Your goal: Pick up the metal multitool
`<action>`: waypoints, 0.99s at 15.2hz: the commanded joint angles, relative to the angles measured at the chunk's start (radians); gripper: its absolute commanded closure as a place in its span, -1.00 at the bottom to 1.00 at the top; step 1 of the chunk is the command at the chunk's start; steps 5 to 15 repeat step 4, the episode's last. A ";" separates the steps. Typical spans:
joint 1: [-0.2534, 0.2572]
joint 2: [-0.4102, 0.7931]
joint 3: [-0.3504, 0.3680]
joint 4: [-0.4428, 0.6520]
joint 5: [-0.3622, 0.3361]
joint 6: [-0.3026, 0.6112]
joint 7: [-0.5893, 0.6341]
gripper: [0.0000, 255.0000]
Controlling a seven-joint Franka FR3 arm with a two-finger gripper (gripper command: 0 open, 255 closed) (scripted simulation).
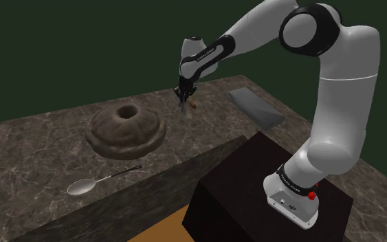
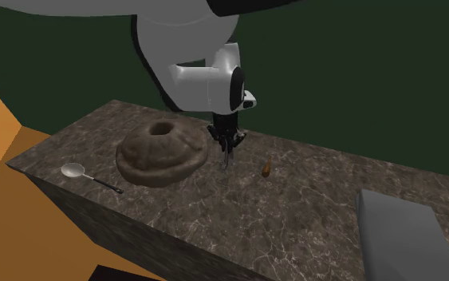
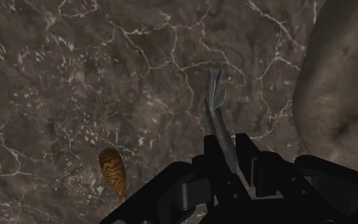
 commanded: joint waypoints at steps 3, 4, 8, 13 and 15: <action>-0.002 -0.030 0.002 0.004 0.003 -0.034 -0.003 1.00; -0.002 -0.030 0.002 0.004 0.003 -0.034 -0.003 1.00; -0.002 -0.030 0.002 0.004 0.003 -0.034 -0.003 1.00; -0.002 -0.030 0.002 0.004 0.003 -0.034 -0.003 1.00; -0.002 -0.030 0.002 0.004 0.003 -0.034 -0.003 1.00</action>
